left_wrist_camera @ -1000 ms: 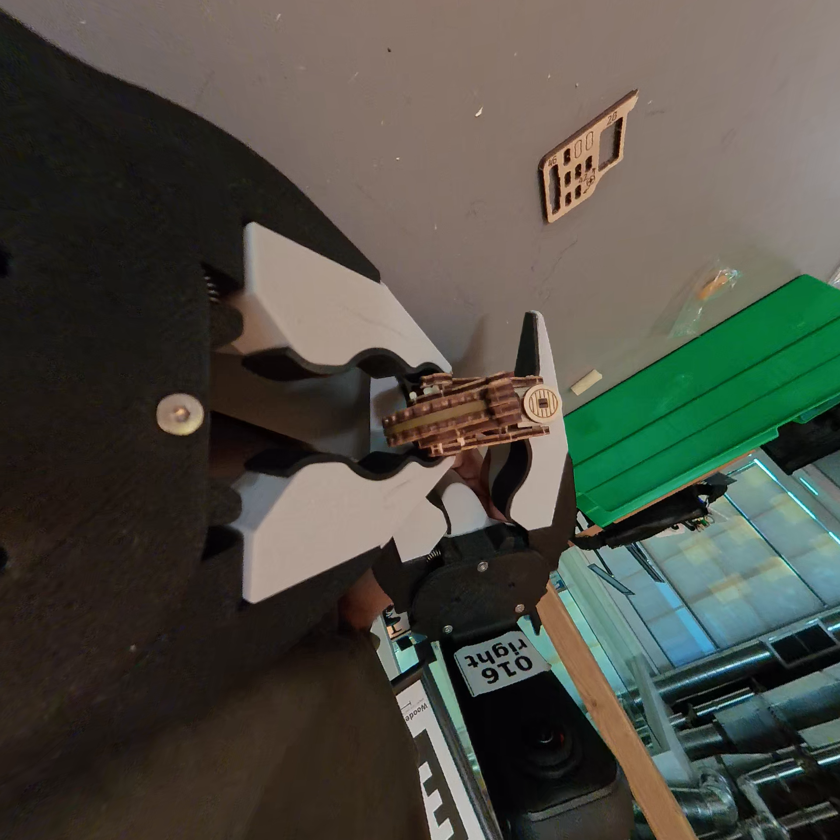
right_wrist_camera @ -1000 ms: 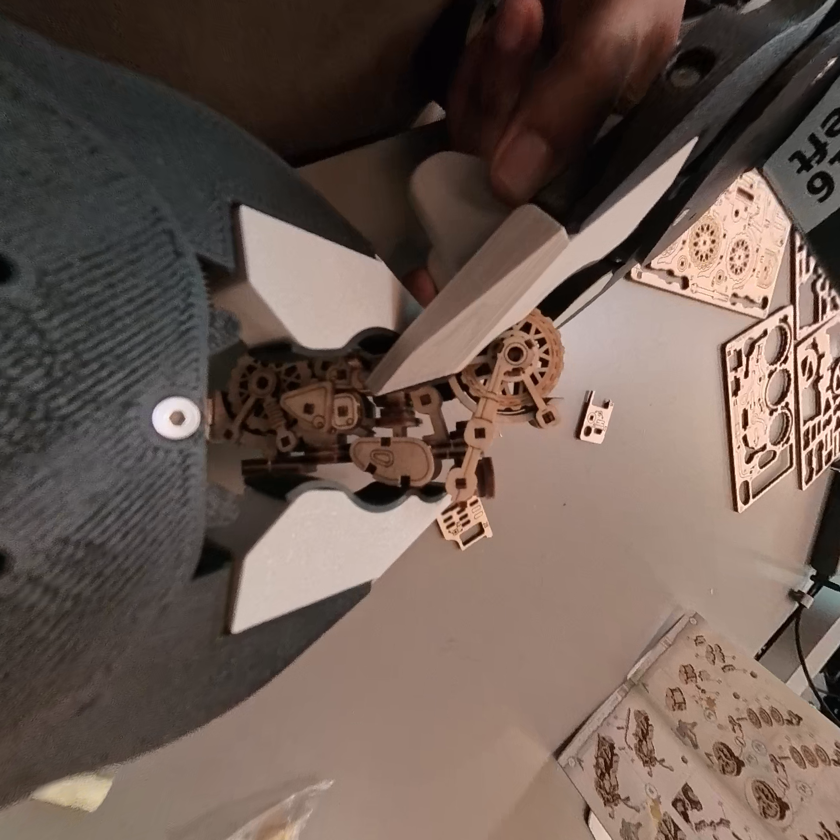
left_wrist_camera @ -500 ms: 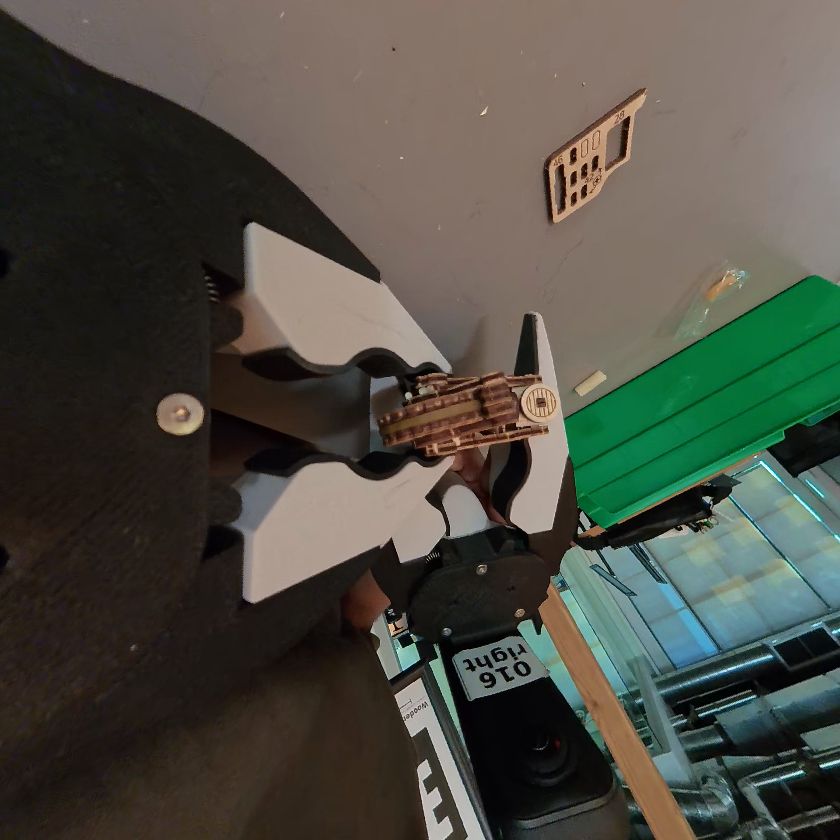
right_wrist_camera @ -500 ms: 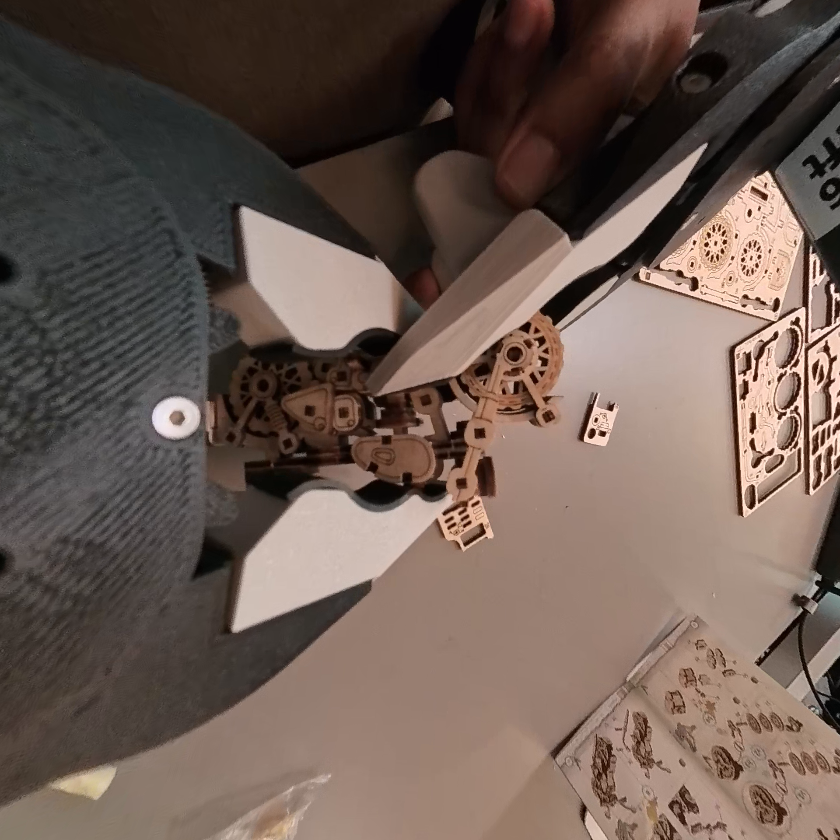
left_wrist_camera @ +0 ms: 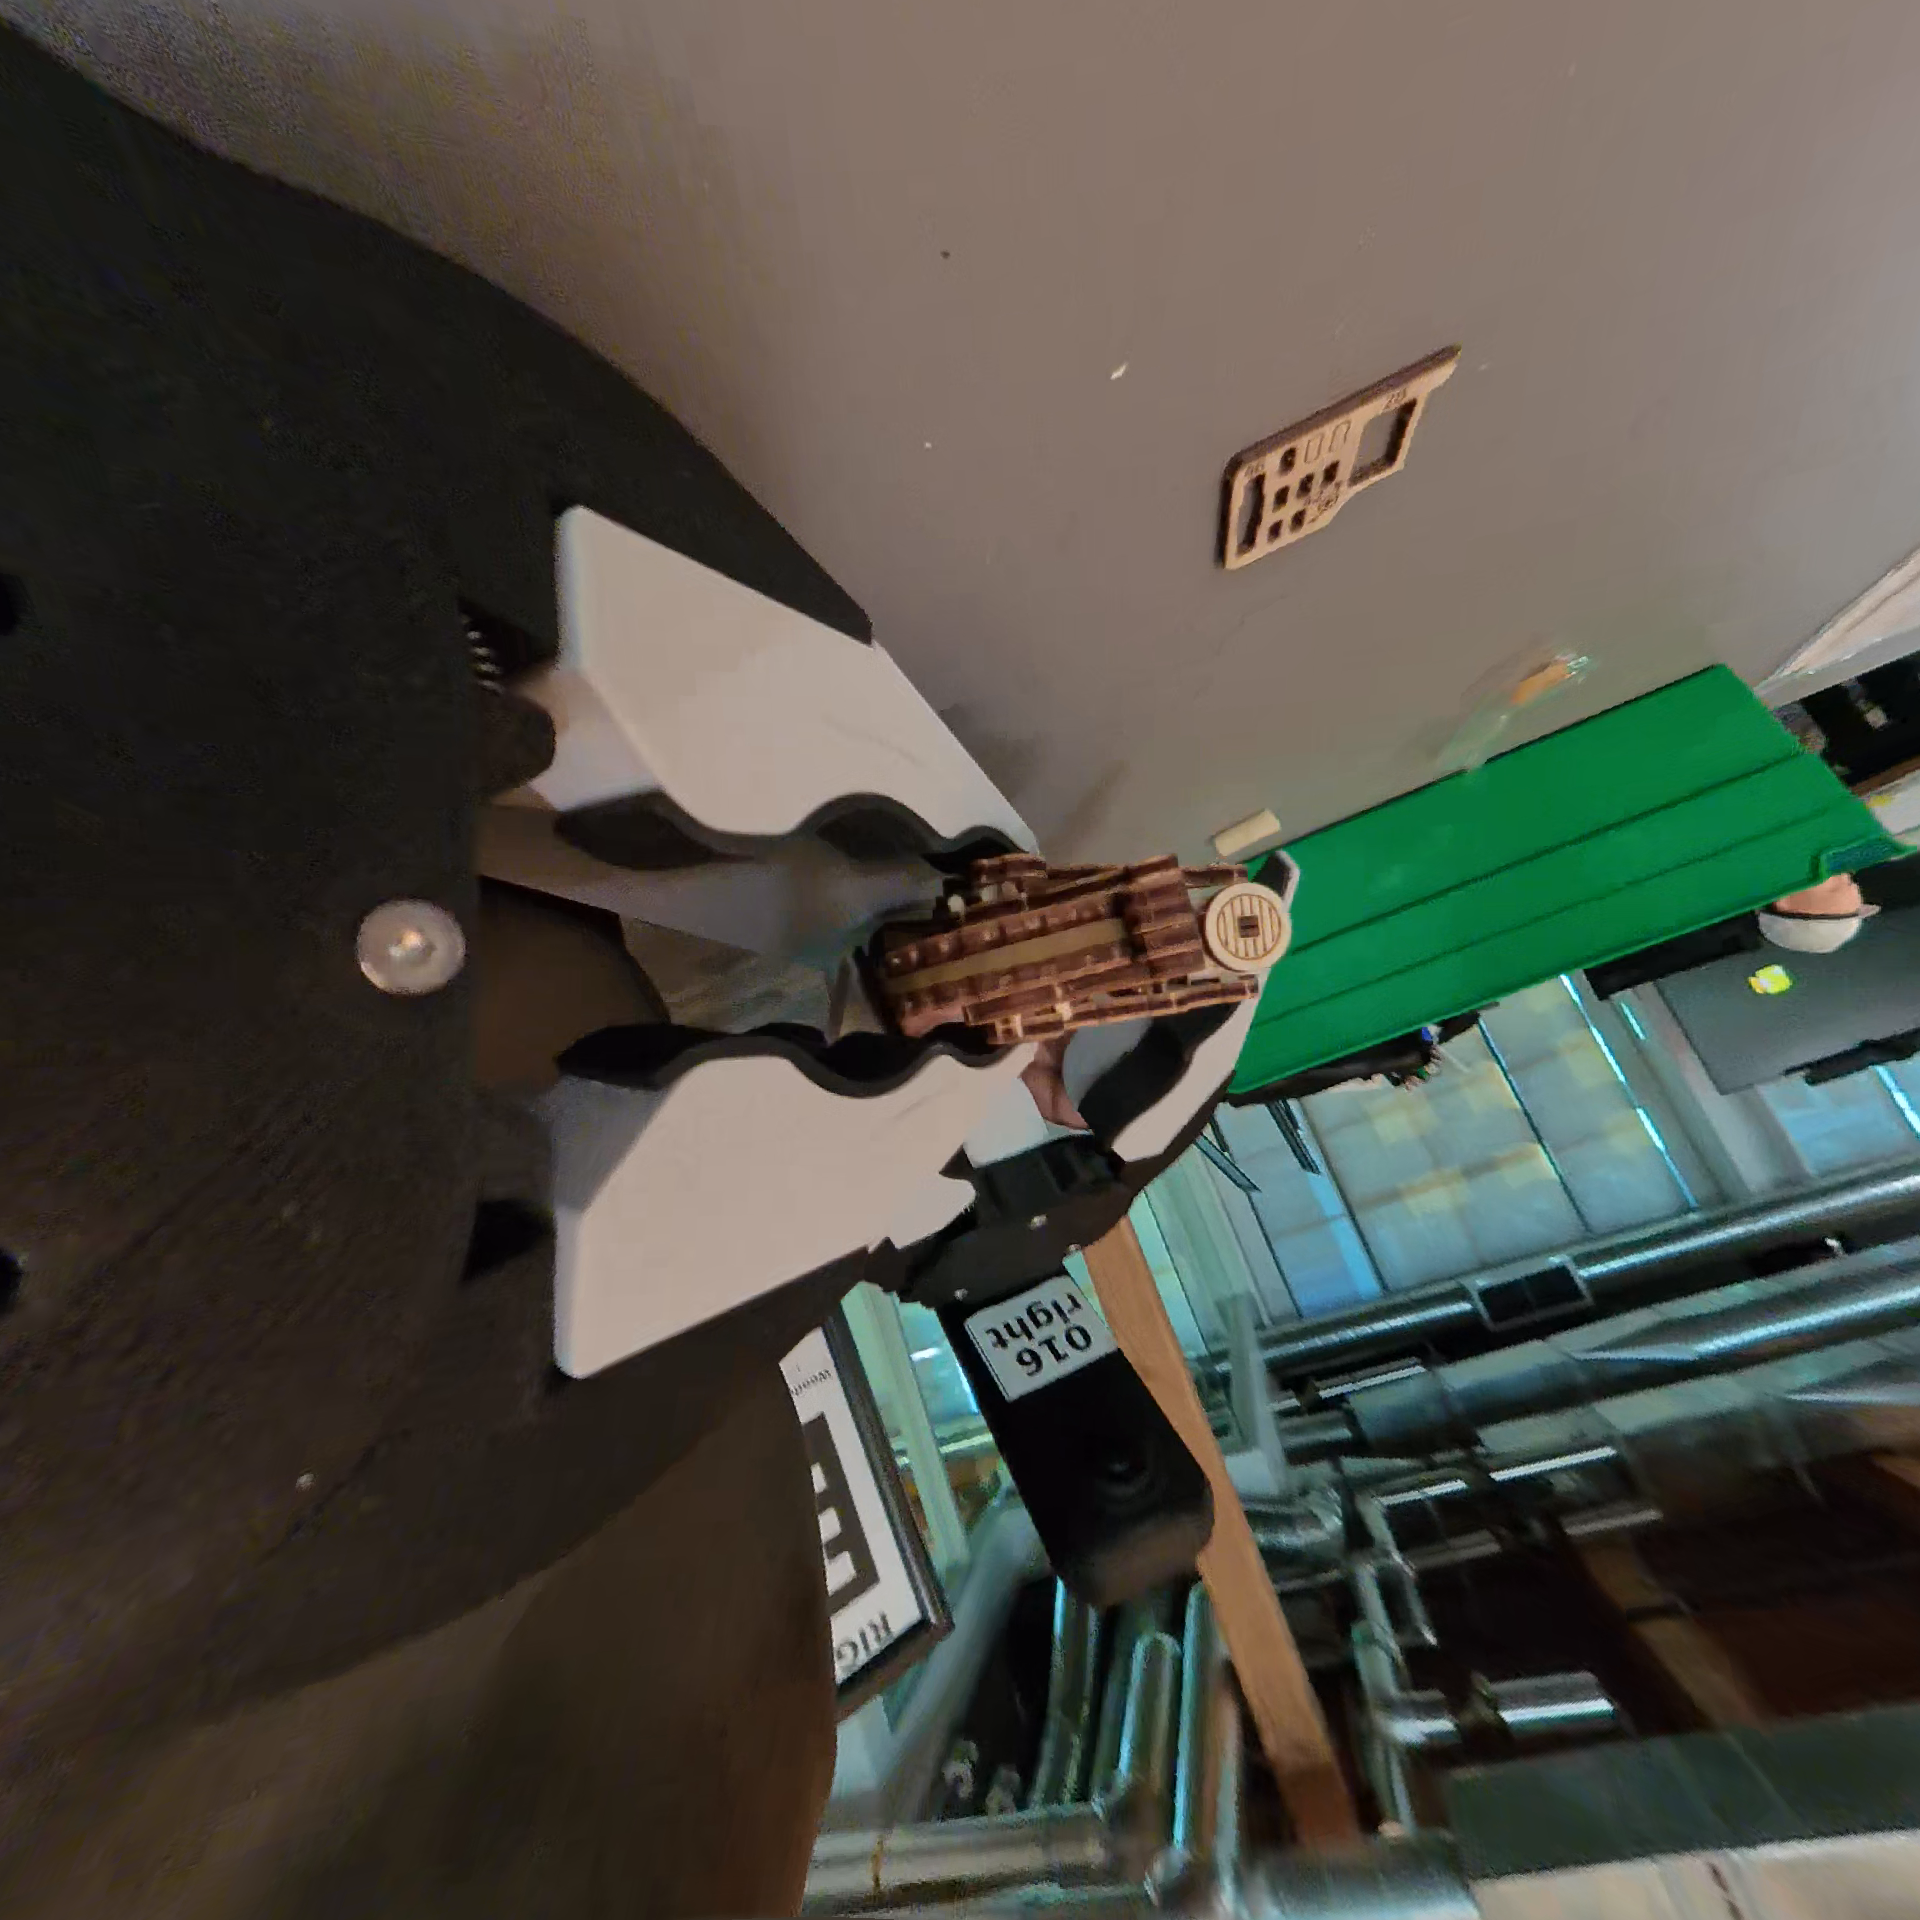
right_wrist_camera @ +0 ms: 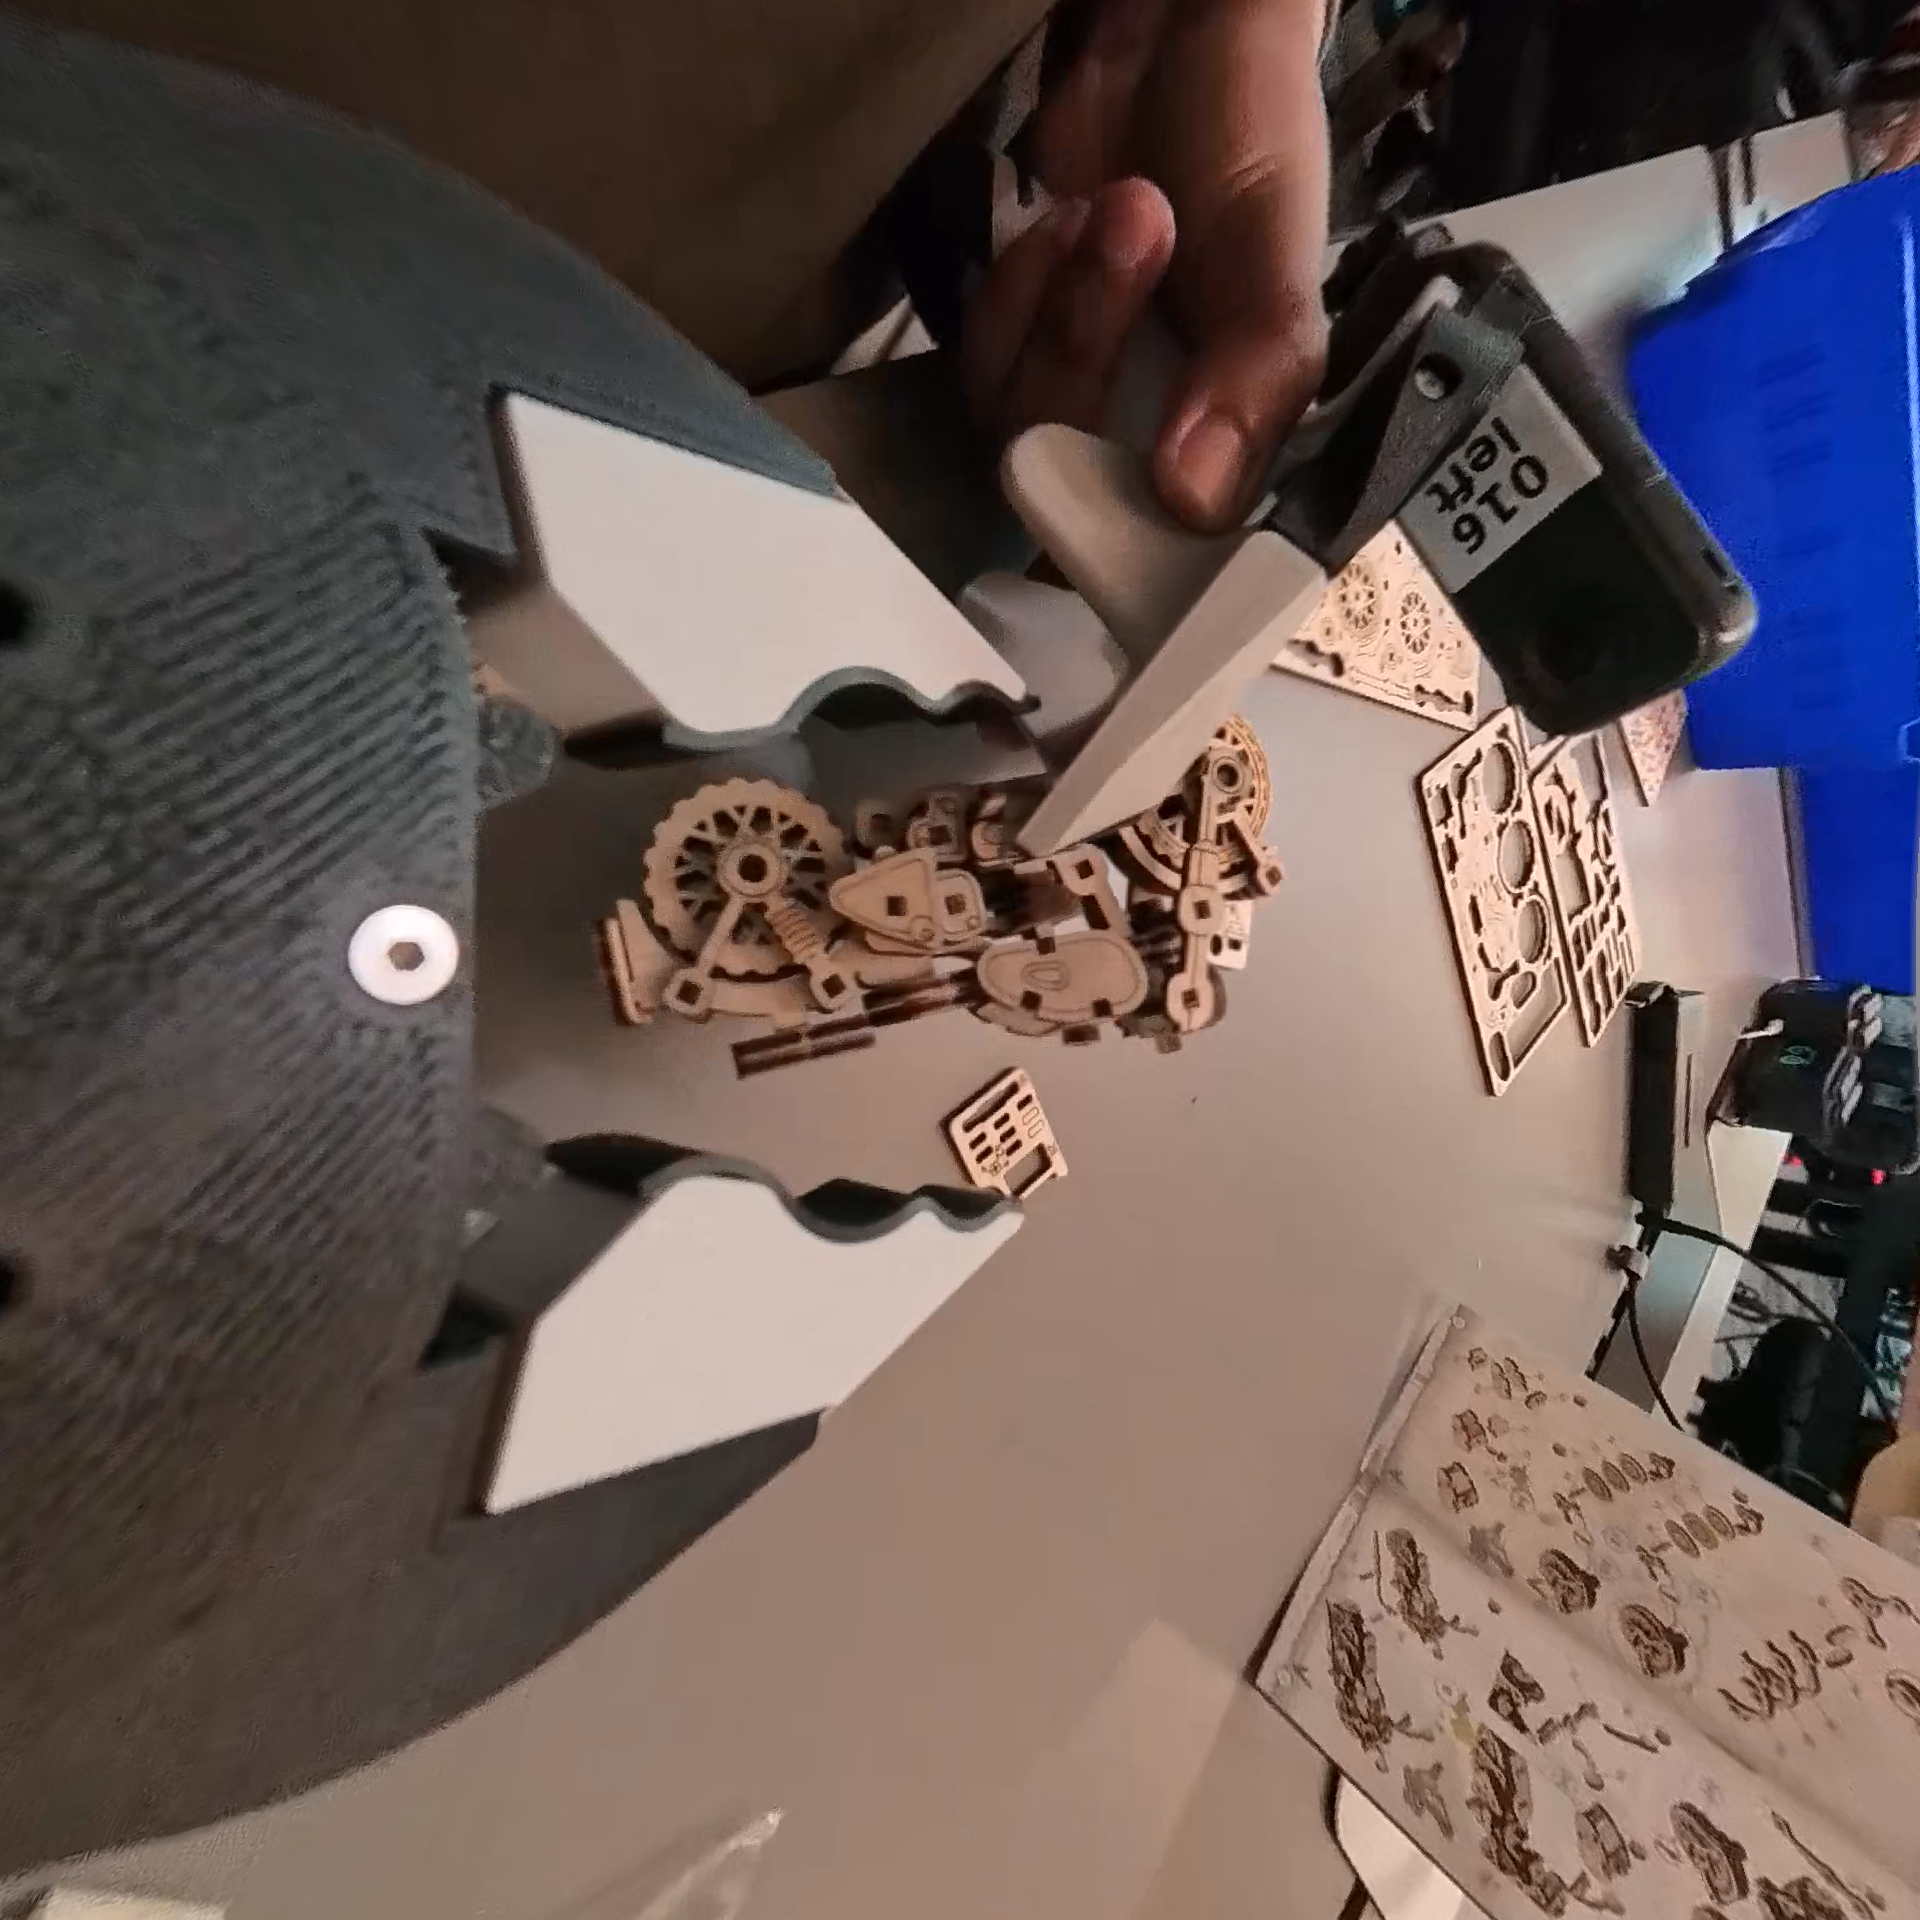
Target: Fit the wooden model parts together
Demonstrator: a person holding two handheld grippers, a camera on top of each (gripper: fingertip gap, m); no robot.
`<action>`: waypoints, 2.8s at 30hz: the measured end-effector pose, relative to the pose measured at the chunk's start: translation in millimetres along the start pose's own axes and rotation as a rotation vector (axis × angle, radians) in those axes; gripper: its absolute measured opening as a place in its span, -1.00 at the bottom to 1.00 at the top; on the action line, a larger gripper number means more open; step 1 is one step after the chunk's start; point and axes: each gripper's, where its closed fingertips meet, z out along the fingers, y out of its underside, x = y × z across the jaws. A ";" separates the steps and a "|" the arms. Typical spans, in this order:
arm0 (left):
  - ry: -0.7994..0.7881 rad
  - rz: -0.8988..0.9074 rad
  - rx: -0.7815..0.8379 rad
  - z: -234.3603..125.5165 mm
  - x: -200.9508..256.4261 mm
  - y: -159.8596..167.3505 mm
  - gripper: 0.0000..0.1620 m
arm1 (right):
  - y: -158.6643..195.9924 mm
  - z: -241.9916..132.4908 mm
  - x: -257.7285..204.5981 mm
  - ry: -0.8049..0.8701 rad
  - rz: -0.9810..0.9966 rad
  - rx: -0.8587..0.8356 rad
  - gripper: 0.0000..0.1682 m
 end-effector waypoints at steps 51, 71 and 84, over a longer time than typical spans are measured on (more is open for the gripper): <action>0.153 0.181 0.003 -22.5 19.6 -24.9 -0.35 | -37.1 -27.6 -0.7 -0.143 0.130 0.251 -0.68; 0.145 -0.085 0.140 -15.7 10.9 -29.5 -0.35 | -23.5 -10.6 -6.7 0.192 -0.435 0.103 -0.69; 0.153 0.076 0.146 -22.5 18.5 -35.4 -0.50 | -32.5 -17.8 -22.4 0.056 -0.348 0.204 -0.36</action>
